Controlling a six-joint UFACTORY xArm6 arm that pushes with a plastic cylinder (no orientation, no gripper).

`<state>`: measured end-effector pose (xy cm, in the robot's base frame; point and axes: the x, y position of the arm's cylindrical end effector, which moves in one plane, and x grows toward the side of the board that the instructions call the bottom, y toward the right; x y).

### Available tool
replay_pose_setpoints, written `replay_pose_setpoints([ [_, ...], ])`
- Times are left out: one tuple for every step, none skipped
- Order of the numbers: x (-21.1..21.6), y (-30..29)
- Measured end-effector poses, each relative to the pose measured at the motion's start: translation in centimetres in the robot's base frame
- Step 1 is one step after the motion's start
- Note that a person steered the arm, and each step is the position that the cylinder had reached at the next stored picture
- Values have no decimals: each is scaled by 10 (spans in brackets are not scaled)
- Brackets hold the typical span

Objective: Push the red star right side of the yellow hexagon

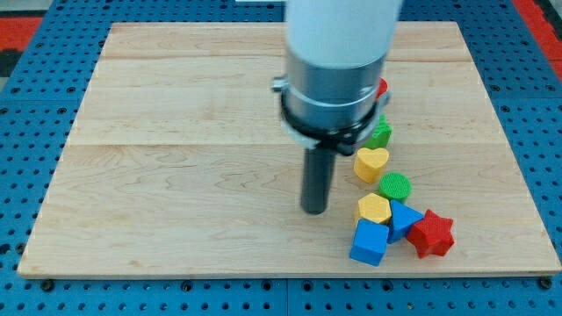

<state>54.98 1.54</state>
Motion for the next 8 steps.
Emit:
replay_pose_setpoints([
  [64,-9],
  [69,-2],
  [69,52],
  [69,101],
  [69,146],
  [68,221],
  [68,283],
  [66,256],
])
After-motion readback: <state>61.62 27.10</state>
